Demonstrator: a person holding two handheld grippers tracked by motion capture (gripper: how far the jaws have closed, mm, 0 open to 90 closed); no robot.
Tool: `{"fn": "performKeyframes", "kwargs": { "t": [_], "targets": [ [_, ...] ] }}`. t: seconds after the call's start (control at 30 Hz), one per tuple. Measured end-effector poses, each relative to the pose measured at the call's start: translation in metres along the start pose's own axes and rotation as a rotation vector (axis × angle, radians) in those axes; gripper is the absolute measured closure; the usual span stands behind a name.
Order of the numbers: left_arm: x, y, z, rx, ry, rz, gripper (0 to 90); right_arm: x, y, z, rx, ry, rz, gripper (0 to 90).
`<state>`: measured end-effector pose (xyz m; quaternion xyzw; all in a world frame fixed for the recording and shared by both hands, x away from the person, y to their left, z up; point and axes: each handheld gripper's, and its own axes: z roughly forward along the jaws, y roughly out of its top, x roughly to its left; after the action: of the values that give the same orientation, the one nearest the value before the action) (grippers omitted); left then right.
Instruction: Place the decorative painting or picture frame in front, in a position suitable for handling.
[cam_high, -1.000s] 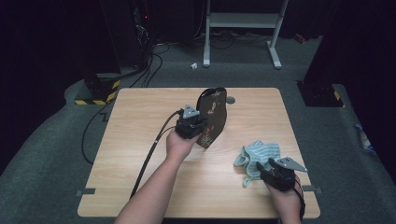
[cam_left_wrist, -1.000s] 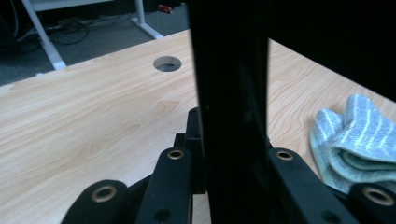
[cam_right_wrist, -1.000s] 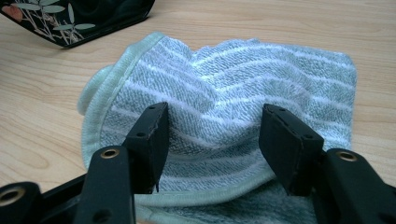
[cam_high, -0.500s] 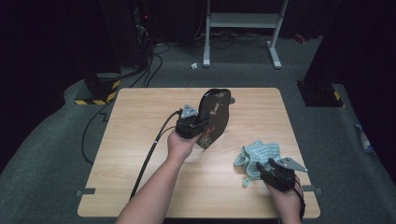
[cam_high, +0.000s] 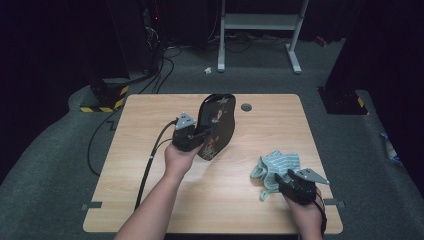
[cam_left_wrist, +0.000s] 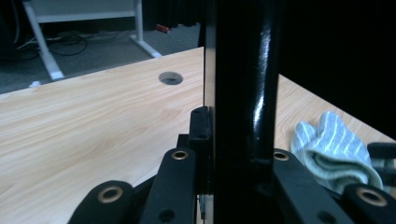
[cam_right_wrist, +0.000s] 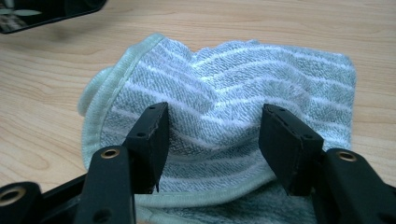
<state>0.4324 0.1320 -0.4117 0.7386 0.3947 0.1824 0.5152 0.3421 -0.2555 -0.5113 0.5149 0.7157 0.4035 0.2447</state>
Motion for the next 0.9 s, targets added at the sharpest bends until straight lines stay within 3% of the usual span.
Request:
{"fn": "performKeyframes", "kwargs": {
  "t": [0.03,0.07,0.13,0.17,0.2,0.23,0.27,0.3,0.4,0.5,0.73,0.9],
  "targets": [
    [0.0,0.0,0.0,0.0,0.0,0.0,81.0,0.0,0.0,0.0,0.0,0.0,0.0,42.8],
    [0.003,-0.004,-0.012,0.003,0.011,0.0,80.9,0.001,0.0,0.0,0.001,0.0,0.002,42.7],
    [0.004,-0.007,-0.019,0.002,0.018,0.003,81.0,0.001,0.001,0.0,0.0,-0.001,-0.002,42.8],
    [0.004,-0.012,-0.033,-0.007,0.032,0.006,81.0,0.002,0.001,0.0,-0.001,-0.002,-0.004,42.8],
    [0.004,-0.012,-0.033,-0.007,0.032,0.006,81.0,0.002,0.001,0.0,-0.001,-0.002,-0.004,42.8],
    [0.006,-0.018,-0.048,-0.011,0.038,-0.009,81.0,0.003,0.001,0.0,0.0,-0.003,-0.005,42.8],
    [0.006,-0.018,-0.048,-0.011,0.038,-0.009,81.0,0.003,0.001,0.0,0.0,-0.003,-0.005,42.8],
    [0.007,-0.024,-0.062,-0.016,0.043,-0.02,81.0,0.003,0.001,0.0,0.001,-0.002,-0.007,42.8],
    [0.007,-0.031,-0.075,-0.023,0.054,-0.023,81.0,0.004,0.001,0.001,0.003,-0.002,-0.01,42.8],
    [0.006,-0.045,-0.095,-0.04,0.049,-0.055,80.9,0.005,0.001,0.001,0.003,-0.004,-0.014,42.8],
    [-0.002,-0.064,-0.109,-0.027,0.062,-0.049,81.0,0.007,0.001,0.0,0.003,-0.004,-0.013,42.8],
    [-0.008,-0.074,-0.115,-0.051,0.065,-0.059,81.0,0.007,0.002,0.0,0.002,-0.001,-0.02,42.6]
  ]
}}
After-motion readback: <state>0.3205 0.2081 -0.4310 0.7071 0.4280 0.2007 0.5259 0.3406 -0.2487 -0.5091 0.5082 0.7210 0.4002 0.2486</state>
